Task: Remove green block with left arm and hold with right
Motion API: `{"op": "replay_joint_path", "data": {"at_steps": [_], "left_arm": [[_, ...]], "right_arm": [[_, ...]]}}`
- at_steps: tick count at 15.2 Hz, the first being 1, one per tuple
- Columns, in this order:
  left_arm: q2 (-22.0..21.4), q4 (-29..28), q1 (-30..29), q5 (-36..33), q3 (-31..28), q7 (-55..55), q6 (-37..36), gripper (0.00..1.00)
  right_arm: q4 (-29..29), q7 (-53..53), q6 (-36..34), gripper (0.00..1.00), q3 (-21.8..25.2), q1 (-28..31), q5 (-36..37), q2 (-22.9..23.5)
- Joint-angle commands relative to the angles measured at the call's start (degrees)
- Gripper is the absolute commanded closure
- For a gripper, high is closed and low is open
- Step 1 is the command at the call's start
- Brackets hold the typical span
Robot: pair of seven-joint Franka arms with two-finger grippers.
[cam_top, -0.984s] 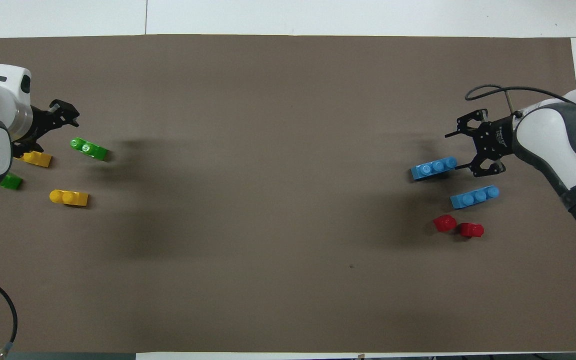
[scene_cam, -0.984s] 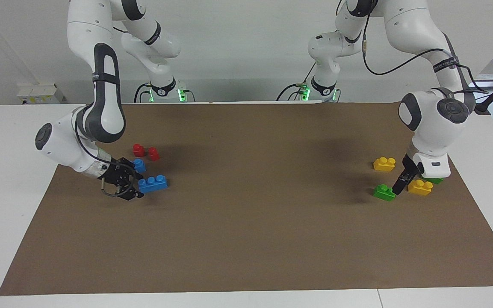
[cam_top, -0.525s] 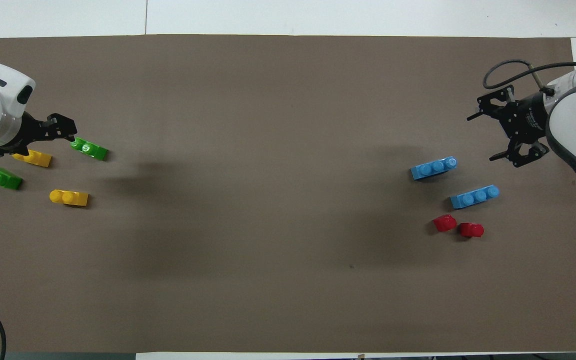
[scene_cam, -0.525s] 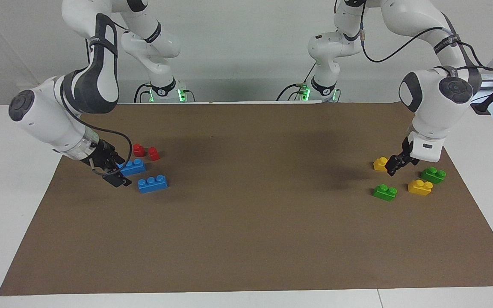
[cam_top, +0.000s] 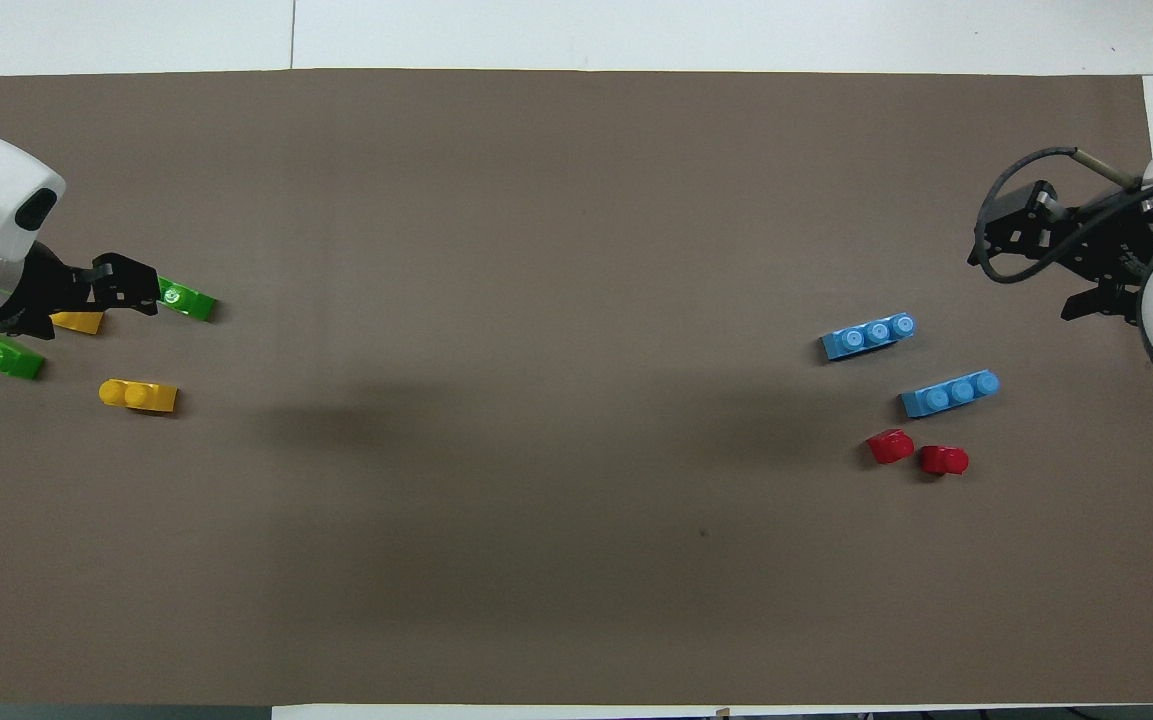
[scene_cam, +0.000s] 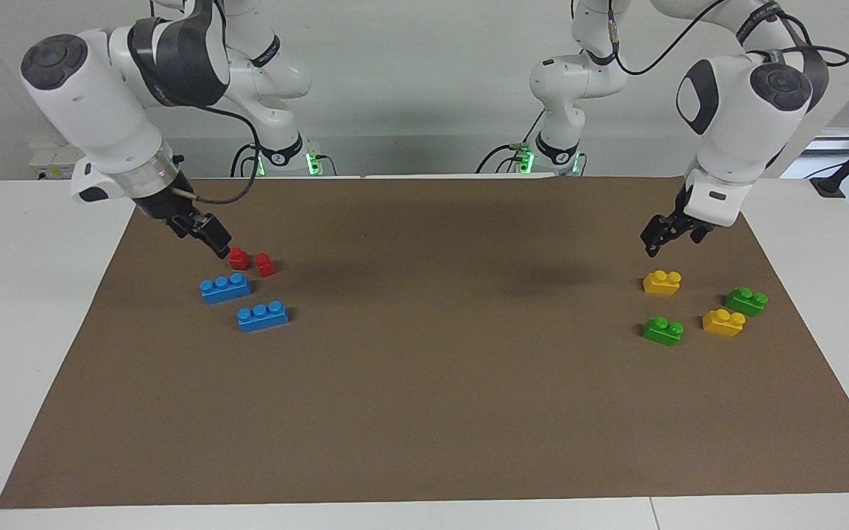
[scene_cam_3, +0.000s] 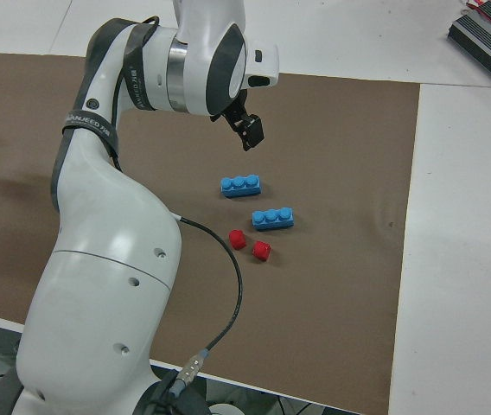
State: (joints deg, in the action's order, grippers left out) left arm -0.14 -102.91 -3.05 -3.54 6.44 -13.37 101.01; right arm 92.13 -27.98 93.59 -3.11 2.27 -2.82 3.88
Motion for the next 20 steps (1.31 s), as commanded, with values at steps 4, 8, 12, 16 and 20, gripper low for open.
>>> {"op": "replay_joint_path", "data": {"at_steps": [4, 8, 12, 16, 20], "left_arm": [[-2.9, 5.0, 0.3, 2.4, -0.5, 6.2, -11.3, 0.00], [-3.2, 5.6, -0.2, 4.4, -0.4, 6.2, -12.2, 0.00], [-4.0, 7.3, 0.2, 5.5, -0.2, 6.9, -13.2, 0.00], [-4.3, 8.4, 0.1, 5.5, -0.2, 9.8, -14.6, 0.00], [-4.4, 9.0, 0.2, 5.5, -0.2, 9.9, -15.0, 0.00]], "right_arm": [[0.5, 19.0, -4.5, 0.00, -0.6, 0.5, 1.6, -5.2], [0.3, 22.8, -5.7, 0.00, 0.0, 1.1, 1.6, -5.5], [-0.4, 22.8, -6.6, 0.00, 0.0, 1.1, 1.8, -5.5], [-1.0, 22.9, -7.1, 0.00, 0.0, 1.2, 3.5, -5.4], [-0.9, 22.8, -7.1, 0.00, 0.0, 1.2, 3.4, -5.4]]}}
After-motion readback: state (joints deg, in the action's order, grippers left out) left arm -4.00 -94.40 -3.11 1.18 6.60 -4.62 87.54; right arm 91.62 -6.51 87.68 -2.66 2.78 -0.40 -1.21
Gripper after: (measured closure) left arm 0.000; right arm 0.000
